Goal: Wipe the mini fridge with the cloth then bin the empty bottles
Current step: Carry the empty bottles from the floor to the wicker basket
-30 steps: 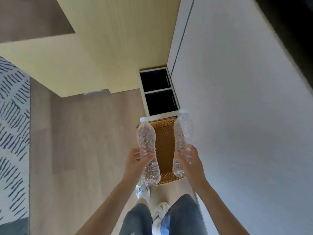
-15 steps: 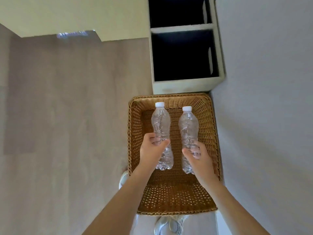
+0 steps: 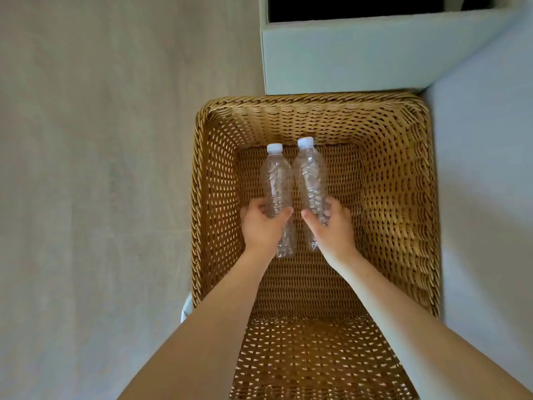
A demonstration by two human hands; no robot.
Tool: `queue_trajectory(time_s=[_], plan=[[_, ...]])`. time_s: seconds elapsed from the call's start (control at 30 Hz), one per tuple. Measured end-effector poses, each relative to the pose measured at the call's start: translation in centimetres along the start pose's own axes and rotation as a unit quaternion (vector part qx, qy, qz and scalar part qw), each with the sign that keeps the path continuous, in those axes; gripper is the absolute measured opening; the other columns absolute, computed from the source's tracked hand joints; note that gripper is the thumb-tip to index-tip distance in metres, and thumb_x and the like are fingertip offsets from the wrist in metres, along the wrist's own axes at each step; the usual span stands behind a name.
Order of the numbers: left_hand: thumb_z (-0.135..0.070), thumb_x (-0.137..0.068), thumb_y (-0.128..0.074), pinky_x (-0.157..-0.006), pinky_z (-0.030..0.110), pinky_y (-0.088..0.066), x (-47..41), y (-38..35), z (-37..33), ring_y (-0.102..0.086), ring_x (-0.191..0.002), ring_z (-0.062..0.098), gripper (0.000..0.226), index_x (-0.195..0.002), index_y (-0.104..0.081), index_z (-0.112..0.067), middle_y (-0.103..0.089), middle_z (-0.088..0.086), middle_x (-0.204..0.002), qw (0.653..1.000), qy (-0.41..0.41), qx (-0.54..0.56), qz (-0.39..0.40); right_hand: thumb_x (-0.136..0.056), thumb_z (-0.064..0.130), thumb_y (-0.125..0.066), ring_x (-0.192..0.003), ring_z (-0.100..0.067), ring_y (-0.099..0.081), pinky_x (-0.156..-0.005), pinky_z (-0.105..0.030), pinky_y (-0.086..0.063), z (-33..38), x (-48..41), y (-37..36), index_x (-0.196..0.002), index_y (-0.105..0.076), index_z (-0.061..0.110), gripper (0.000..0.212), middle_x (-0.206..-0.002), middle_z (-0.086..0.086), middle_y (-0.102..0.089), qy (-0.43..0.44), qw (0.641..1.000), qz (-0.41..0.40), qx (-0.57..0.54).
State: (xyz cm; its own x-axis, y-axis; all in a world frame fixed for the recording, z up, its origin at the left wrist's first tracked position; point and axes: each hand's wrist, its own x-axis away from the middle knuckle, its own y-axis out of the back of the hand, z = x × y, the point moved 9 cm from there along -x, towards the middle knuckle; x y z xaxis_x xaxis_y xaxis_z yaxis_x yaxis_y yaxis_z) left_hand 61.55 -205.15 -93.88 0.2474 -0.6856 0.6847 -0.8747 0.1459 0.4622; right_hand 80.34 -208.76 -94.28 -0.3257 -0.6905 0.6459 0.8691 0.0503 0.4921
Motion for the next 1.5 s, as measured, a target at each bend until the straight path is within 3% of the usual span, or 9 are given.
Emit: queue_trajectory(time_s=[0.13,0.27,0.4,0.47,0.57,0.73,0.9,1.2,1.5], plan=[[-0.042,-0.079,-0.08,-0.091,0.035,-0.055,-0.4,-0.6,0.0,-0.063,-0.104,0.021,0.066,-0.13,-0.056,-0.008,-0.06,0.007,-0.125,1.0,0.013,0.003,0.002,-0.091,0.049,-0.065,-0.136,-0.03,-0.044,-0.11,-0.05,-0.042,0.2,-0.7,-0.4,-0.154,-0.032,0.014,0.079,-0.15,-0.014,-0.039,-0.014,0.999,-0.008,0.037],[-0.041,-0.082,-0.078,-0.09,0.036,-0.055,-0.4,-0.7,-0.5,-0.063,-0.108,0.024,0.07,-0.137,-0.05,-0.006,-0.06,0.004,-0.122,1.0,0.0,-0.006,0.0,-0.089,0.051,-0.067,-0.135,-0.031,-0.045,-0.106,-0.05,-0.046,0.4,-0.8,-0.3,-0.156,-0.025,0.012,0.087,-0.15,-0.015,-0.042,-0.025,0.997,-0.023,0.067],[-0.043,-0.086,-0.073,-0.096,0.046,-0.054,0.5,-0.4,-1.3,-0.061,-0.119,0.029,0.084,-0.152,-0.033,-0.009,-0.053,0.008,-0.142,0.999,-0.011,-0.034,0.034,-0.089,0.053,-0.066,-0.132,-0.033,-0.05,-0.101,-0.047,-0.051,0.9,0.3,0.2,-0.159,-0.007,0.019,0.098,-0.153,-0.015,-0.042,-0.025,0.995,-0.008,0.1],[-0.044,-0.086,-0.072,-0.102,0.039,-0.049,1.7,0.5,-2.3,-0.054,-0.127,0.028,0.084,-0.153,-0.032,-0.013,-0.046,0.009,-0.148,0.996,-0.038,-0.068,0.035,-0.09,0.051,-0.065,-0.139,-0.032,-0.043,-0.107,-0.045,-0.046,1.8,1.4,1.3,-0.159,-0.011,0.019,0.093,-0.158,-0.013,-0.033,-0.015,0.995,-0.018,0.099],[-0.04,-0.088,-0.07,-0.09,0.023,-0.04,4.6,3.0,-5.2,-0.052,-0.124,0.017,0.069,-0.146,-0.041,-0.016,-0.05,0.002,-0.142,0.99,-0.095,-0.095,0.033,-0.094,0.043,-0.064,-0.134,-0.025,-0.047,-0.105,-0.039,-0.044,5.0,4.1,4.3,-0.153,-0.032,0.018,0.071,-0.15,-0.007,-0.043,0.023,0.995,-0.074,0.06],[-0.033,-0.092,-0.065,-0.094,0.026,-0.045,12.5,10.4,-13.4,-0.056,-0.108,0.007,0.036,-0.125,-0.057,-0.019,-0.06,-0.01,-0.117,0.974,-0.191,-0.114,0.035,-0.098,0.031,-0.061,-0.11,-0.004,-0.053,-0.099,-0.026,-0.047,14.2,12.5,11.8,-0.131,-0.055,0.021,0.036,-0.12,0.013,-0.056,0.088,0.984,-0.155,-0.013],[-0.03,-0.097,-0.058,-0.092,0.035,-0.051,23.5,19.9,-25.9,-0.057,-0.106,0.012,0.024,-0.118,-0.059,-0.019,-0.062,-0.007,-0.113,0.941,-0.299,-0.155,0.039,-0.1,0.028,-0.057,-0.116,-0.014,-0.058,-0.101,-0.029,-0.048,27.3,23.7,19.6,-0.128,-0.06,0.015,0.031,-0.124,0.001,-0.064,0.148,0.975,-0.164,0.025],[-0.027,-0.097,-0.052,-0.076,0.045,-0.055,48.3,40.4,-49.0,-0.062,-0.097,0.031,0.033,-0.118,-0.062,-0.003,-0.066,0.011,-0.107,0.832,-0.517,-0.198,-0.028,-0.102,0.032,-0.054,-0.119,-0.014,-0.057,-0.101,-0.02,-0.041,53.1,47.6,33.0,-0.129,-0.062,0.018,0.032,-0.124,0.001,-0.065,0.318,0.923,-0.18,0.119],[-0.039,-0.098,-0.047,-0.09,0.042,-0.055,64.0,55.2,-55.6,-0.058,-0.119,0.028,0.048,-0.134,-0.057,-0.009,-0.062,0.007,-0.131,0.764,-0.583,-0.232,-0.146,-0.099,0.041,-0.054,-0.125,-0.014,-0.048,-0.107,-0.033,-0.042,66.7,63.4,40.1,-0.136,-0.055,0.024,0.041,-0.133,0.004,-0.06,0.424,0.856,-0.228,0.188]])
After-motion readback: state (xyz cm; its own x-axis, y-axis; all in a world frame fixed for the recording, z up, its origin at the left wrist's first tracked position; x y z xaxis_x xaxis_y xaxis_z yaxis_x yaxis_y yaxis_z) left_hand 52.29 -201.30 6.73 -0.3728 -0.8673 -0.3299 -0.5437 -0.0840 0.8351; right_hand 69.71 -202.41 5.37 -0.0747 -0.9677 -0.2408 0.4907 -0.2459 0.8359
